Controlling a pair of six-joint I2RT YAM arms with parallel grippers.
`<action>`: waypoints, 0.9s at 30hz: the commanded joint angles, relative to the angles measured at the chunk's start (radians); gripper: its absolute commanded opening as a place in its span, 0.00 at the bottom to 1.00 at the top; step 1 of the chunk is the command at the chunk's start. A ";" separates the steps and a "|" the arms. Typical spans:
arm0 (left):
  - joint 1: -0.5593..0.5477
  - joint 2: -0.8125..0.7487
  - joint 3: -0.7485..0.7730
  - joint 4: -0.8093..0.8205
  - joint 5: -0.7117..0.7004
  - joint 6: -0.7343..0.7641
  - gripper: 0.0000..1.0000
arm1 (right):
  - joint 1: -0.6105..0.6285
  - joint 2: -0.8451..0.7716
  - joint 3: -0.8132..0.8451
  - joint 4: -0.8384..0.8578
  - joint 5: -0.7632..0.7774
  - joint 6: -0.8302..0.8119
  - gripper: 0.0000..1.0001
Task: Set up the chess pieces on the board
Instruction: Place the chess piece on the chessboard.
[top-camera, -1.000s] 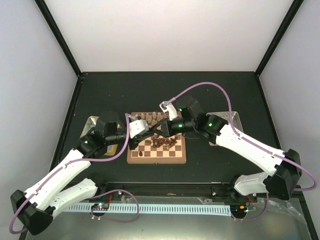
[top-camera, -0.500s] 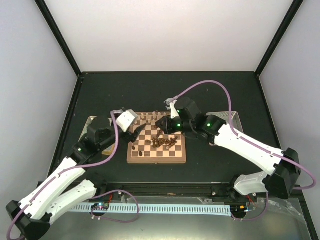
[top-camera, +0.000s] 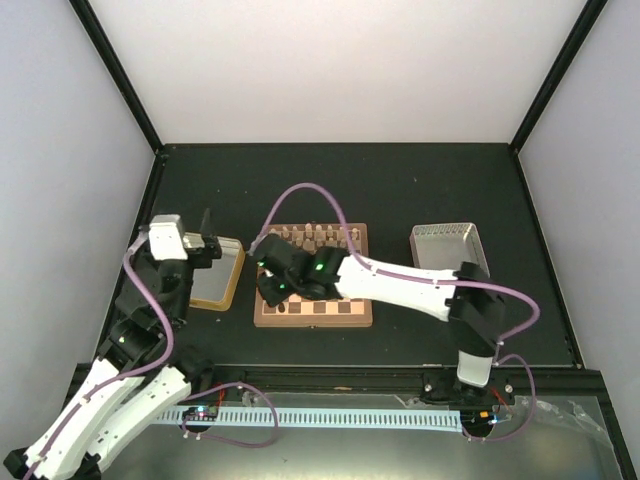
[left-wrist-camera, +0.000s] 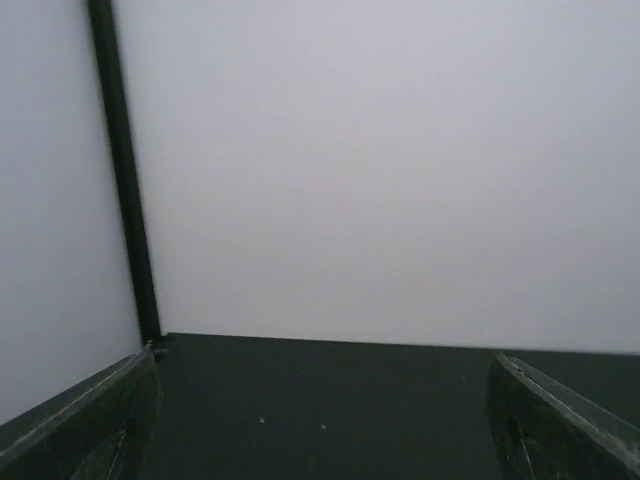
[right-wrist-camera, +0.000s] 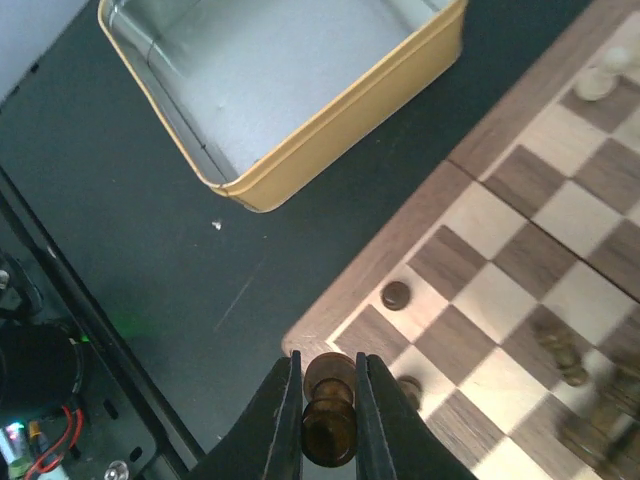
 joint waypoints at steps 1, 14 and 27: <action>0.010 -0.051 -0.013 0.037 -0.196 -0.053 0.91 | 0.045 0.096 0.096 -0.081 0.097 -0.062 0.06; 0.028 -0.067 -0.017 0.031 -0.273 -0.077 0.91 | 0.067 0.287 0.210 -0.110 0.101 -0.112 0.06; 0.031 -0.081 -0.038 0.056 -0.227 -0.070 0.92 | 0.069 0.349 0.222 -0.123 0.124 -0.118 0.07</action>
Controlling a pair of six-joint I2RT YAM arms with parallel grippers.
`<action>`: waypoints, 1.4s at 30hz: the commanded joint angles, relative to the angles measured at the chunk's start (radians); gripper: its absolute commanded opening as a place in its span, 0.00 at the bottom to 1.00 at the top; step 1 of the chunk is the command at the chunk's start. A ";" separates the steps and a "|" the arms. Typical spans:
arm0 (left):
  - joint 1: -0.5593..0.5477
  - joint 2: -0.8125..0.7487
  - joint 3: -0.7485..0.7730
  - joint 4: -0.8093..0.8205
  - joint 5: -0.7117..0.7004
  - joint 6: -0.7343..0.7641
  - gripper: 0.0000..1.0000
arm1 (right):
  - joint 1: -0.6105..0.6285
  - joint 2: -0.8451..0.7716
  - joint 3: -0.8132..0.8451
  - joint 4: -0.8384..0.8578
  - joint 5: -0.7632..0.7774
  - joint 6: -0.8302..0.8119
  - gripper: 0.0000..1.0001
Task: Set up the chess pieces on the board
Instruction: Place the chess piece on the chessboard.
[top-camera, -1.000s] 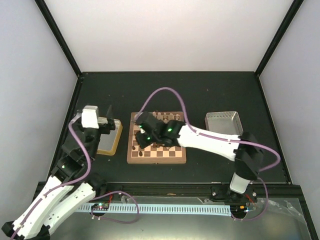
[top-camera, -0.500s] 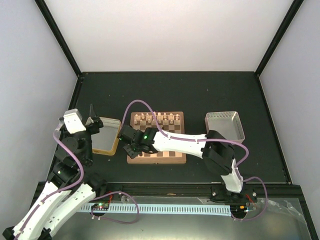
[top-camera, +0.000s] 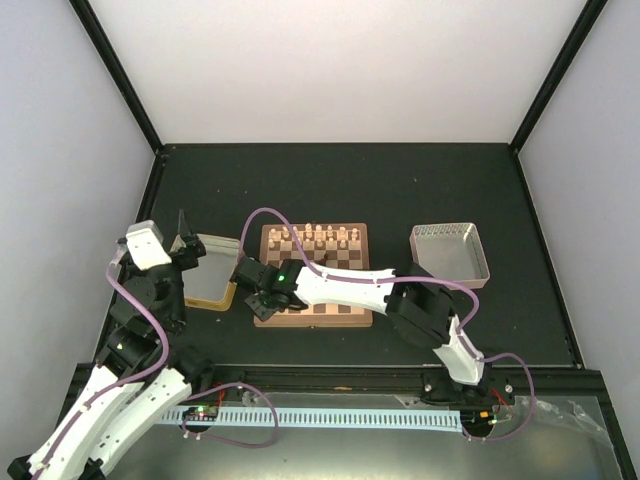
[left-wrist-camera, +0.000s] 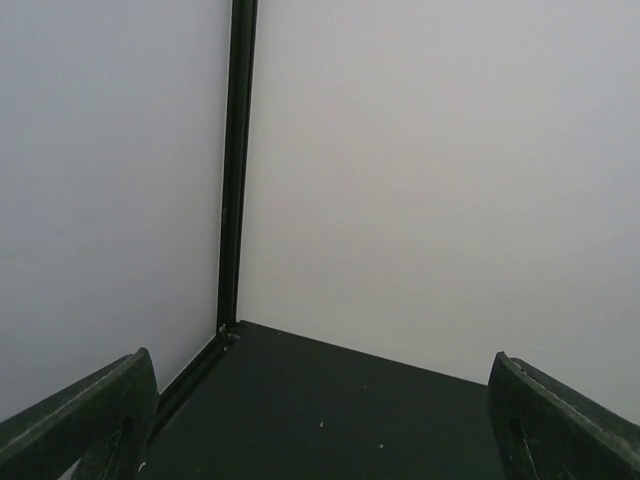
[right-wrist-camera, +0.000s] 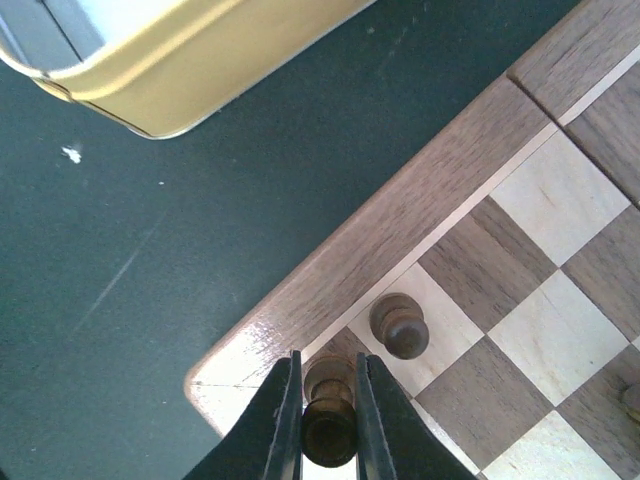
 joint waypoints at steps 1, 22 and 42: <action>0.006 -0.006 0.001 0.026 0.010 -0.002 0.92 | 0.005 0.021 0.027 -0.015 0.031 -0.014 0.07; 0.009 0.021 0.003 0.024 0.030 0.007 0.92 | 0.006 0.003 0.016 -0.036 -0.004 -0.017 0.12; 0.008 0.032 0.004 0.020 0.037 0.005 0.93 | 0.006 -0.014 0.034 -0.068 0.013 0.025 0.25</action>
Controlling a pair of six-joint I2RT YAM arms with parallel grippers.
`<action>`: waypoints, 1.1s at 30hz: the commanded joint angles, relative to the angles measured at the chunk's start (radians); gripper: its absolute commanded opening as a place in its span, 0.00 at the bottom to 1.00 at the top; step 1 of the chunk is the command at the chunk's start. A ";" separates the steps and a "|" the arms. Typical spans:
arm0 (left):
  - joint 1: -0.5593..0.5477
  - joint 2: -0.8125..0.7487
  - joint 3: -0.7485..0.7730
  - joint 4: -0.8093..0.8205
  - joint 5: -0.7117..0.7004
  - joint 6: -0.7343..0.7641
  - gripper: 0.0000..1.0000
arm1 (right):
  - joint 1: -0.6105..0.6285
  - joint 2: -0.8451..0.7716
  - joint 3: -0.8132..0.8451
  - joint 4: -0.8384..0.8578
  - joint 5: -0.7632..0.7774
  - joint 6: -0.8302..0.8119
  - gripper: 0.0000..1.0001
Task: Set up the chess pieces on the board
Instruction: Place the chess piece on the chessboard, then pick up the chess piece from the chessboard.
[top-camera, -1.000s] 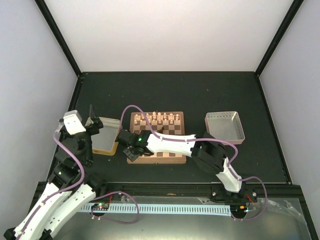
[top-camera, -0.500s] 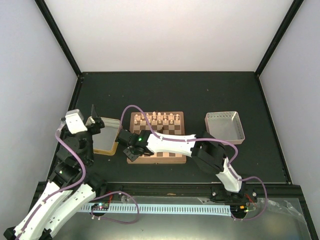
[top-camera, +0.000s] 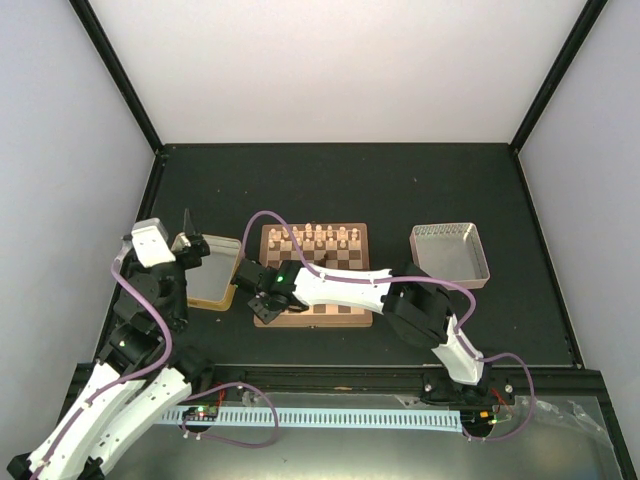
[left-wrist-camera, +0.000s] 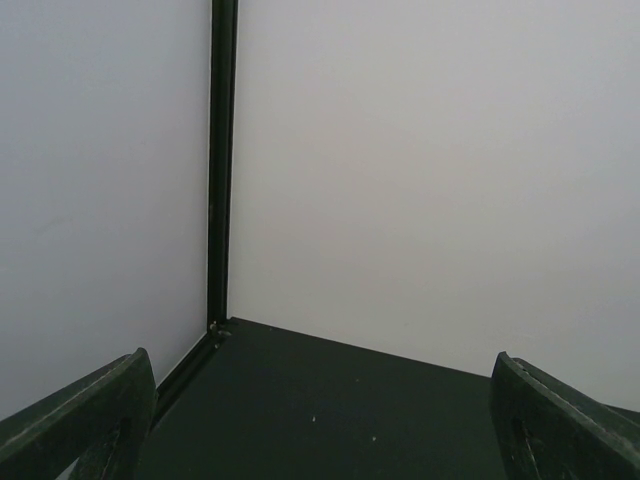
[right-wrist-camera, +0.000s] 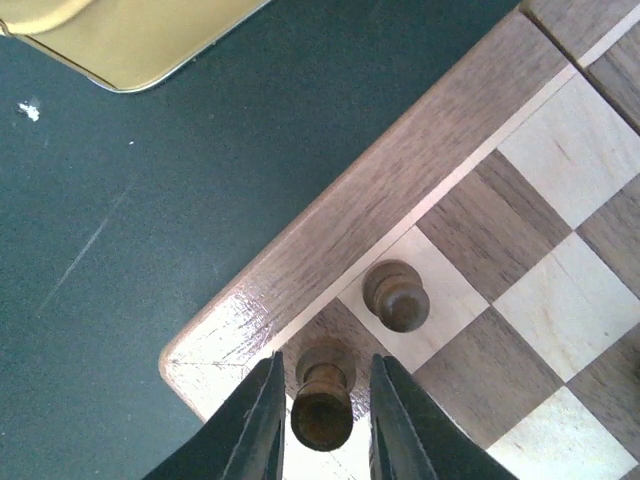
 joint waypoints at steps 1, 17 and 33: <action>0.007 0.015 0.003 0.019 0.008 0.004 0.93 | 0.005 -0.044 0.033 -0.028 0.025 0.025 0.26; 0.007 0.012 0.005 0.012 0.021 -0.004 0.93 | -0.084 -0.281 -0.162 0.127 0.055 0.126 0.30; 0.008 0.042 0.004 0.012 0.072 0.007 0.93 | -0.183 -0.119 -0.134 0.052 0.012 0.027 0.27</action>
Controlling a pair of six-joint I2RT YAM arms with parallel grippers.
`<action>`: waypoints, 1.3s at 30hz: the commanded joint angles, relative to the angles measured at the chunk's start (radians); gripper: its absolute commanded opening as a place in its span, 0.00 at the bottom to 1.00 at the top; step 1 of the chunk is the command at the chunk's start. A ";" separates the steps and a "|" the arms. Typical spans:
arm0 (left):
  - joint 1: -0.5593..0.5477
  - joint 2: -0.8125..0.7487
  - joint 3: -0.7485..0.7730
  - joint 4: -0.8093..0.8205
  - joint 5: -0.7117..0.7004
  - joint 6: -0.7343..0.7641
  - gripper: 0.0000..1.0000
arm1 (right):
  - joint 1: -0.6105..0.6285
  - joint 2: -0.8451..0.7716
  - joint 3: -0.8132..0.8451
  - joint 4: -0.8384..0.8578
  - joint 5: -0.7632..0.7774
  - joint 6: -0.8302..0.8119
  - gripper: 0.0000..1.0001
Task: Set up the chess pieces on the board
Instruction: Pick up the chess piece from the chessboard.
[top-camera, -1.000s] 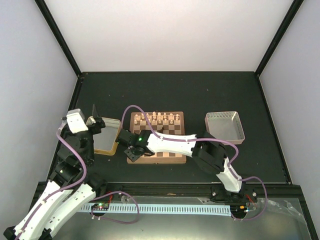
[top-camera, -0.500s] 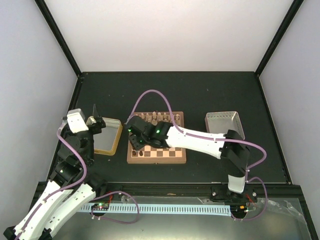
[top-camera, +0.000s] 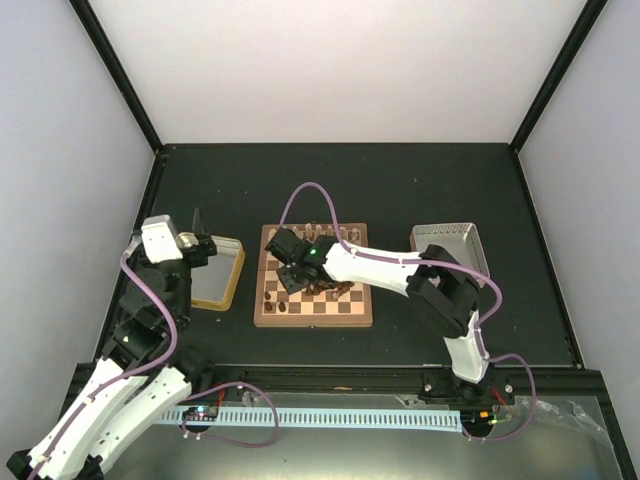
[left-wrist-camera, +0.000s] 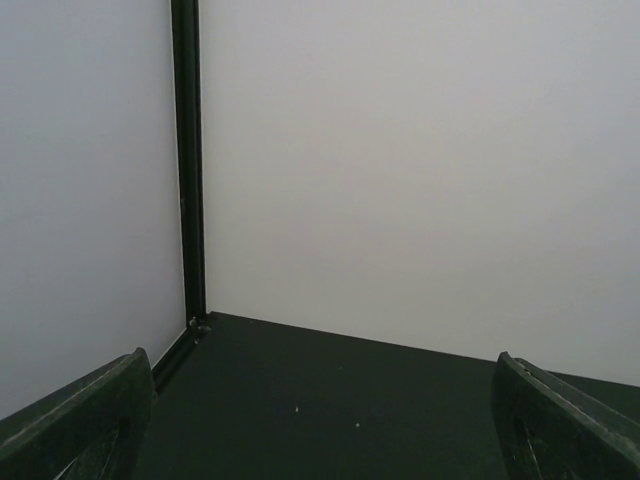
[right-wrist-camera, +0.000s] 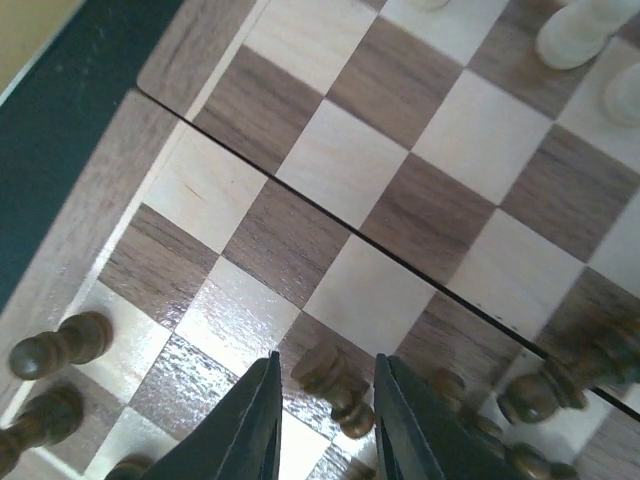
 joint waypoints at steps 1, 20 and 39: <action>0.007 0.012 0.004 0.014 0.021 0.007 0.93 | 0.000 0.047 0.062 -0.034 0.000 -0.043 0.27; 0.009 0.025 0.008 0.012 0.030 0.011 0.93 | 0.000 0.133 0.129 -0.107 -0.003 -0.111 0.32; 0.009 0.025 0.011 -0.003 0.082 -0.020 0.94 | -0.015 0.056 0.024 0.043 -0.083 0.016 0.15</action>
